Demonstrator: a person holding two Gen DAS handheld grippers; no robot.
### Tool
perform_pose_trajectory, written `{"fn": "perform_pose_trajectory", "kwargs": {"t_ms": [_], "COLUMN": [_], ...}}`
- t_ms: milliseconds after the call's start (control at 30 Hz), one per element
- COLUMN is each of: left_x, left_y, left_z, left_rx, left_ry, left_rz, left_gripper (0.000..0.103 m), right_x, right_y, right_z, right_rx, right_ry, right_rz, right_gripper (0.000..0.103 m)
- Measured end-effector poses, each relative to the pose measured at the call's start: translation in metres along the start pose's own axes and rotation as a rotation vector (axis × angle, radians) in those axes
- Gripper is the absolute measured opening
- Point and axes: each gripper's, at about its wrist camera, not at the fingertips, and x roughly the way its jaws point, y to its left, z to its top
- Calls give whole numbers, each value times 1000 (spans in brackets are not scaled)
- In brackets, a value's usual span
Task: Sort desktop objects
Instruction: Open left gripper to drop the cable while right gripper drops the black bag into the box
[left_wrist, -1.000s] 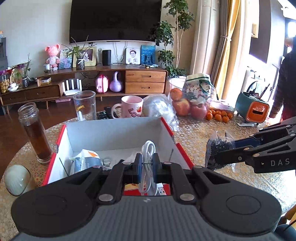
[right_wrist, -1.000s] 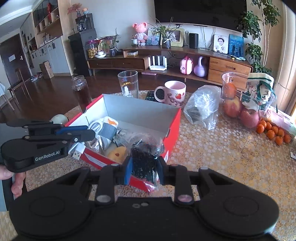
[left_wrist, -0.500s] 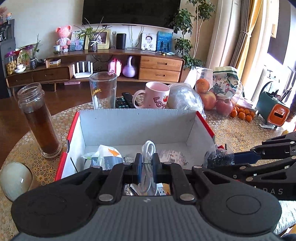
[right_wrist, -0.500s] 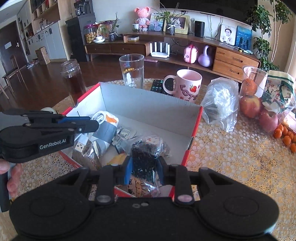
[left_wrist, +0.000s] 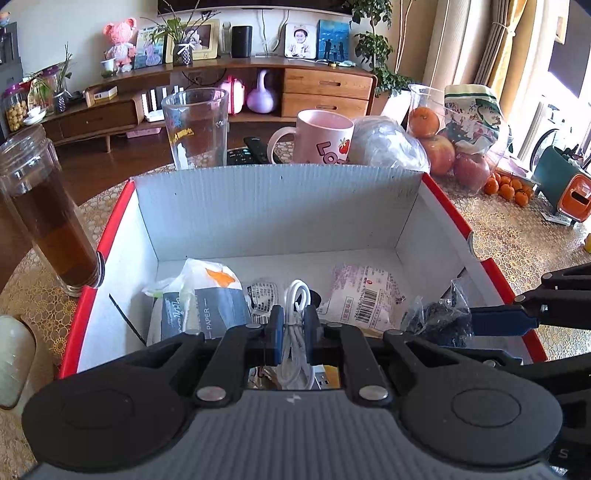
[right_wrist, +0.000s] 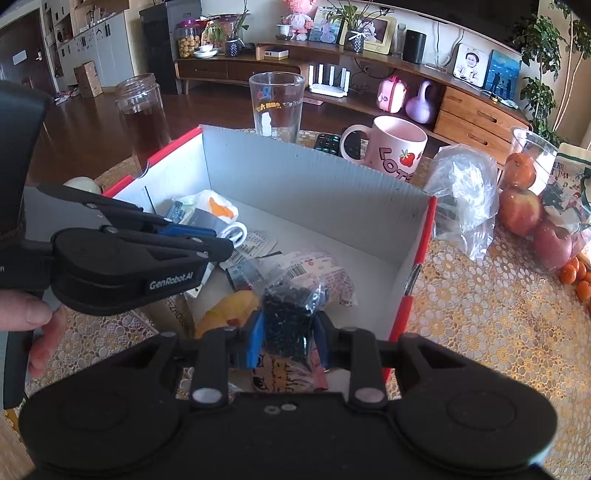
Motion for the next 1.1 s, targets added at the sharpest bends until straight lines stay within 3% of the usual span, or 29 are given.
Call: {"fn": "perform_pose_trajectory", "kwargs": {"t_ms": [300,467,1100], "left_x": [9,5,-58], "left_y": [1,4,7], "left_z": [-5,-4,-37], "left_rx": [-44,-74,-98], "left_ry": [55,56,-62], "left_rz": [-9,0,12], "left_gripper": [10,11,12], "right_x": [-3,-14,-36], "right_y": [-1,-2,-6], "right_z": [-4,-7,-16], "right_rx": [0,2,44], "right_ry": [2,-31,-90], "right_rz": [11,38,103], "right_gripper": [41,63,71]}}
